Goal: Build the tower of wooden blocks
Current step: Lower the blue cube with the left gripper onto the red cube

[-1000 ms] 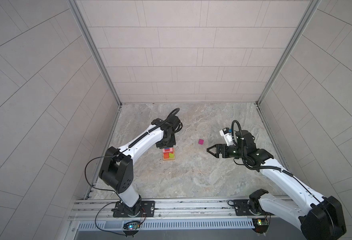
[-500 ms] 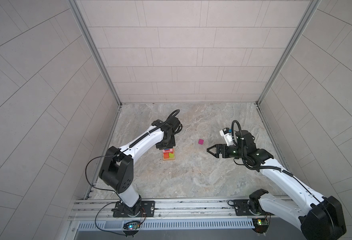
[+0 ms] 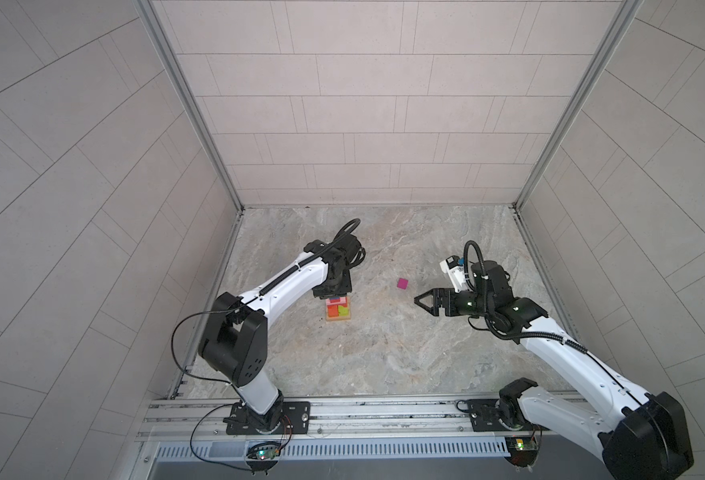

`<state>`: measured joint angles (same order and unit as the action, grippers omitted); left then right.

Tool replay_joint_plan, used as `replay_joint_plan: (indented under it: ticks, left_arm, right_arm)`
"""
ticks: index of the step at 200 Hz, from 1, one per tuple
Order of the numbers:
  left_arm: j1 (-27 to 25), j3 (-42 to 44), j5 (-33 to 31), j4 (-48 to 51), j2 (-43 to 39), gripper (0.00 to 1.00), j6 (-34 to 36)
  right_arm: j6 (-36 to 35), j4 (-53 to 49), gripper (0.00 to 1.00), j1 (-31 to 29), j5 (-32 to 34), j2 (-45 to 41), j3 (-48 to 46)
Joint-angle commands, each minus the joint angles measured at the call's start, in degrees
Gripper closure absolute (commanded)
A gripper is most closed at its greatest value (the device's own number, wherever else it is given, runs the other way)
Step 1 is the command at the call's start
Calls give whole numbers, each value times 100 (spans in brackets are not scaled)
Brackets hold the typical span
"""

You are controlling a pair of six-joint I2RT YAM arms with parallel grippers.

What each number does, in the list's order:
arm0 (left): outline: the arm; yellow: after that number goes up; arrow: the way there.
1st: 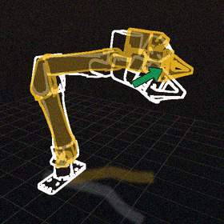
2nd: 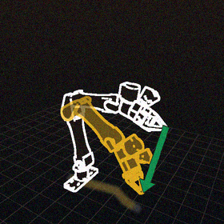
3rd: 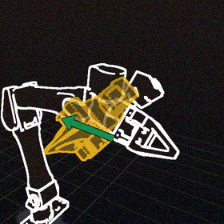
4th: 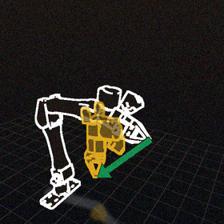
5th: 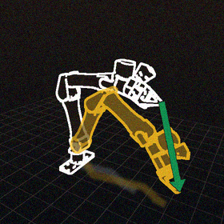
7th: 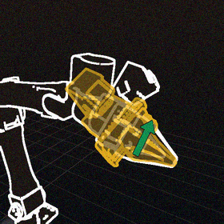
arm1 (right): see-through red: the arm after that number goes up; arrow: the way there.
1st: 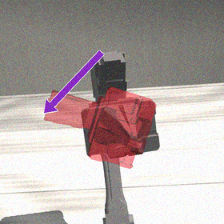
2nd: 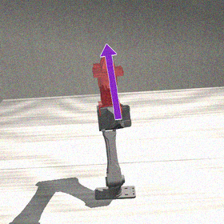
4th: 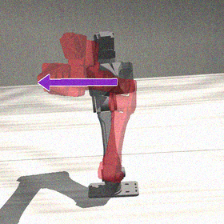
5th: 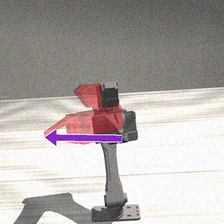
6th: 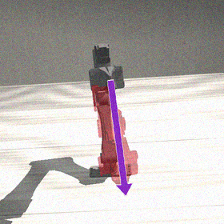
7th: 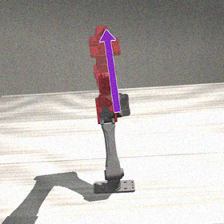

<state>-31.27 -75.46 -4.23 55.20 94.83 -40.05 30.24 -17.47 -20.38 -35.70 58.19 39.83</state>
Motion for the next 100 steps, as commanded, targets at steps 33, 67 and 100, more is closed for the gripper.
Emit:
replay_joint_plan:
  ticks: [33, 67, 100]
  left_arm:
    - [14, 58, -43, 1, -19, 70, 47]
    - [15, 64, 10, 17, -15, 70, 29]
    - [13, 77, 14, 33, -82, 70, 16]
  right_arm:
    - [-76, -98, 1, -36, 37, -31, -27]
    - [-88, -114, 1, -37, 46, -28, -28]
    - [-96, -116, 1, -40, 46, -32, -28]
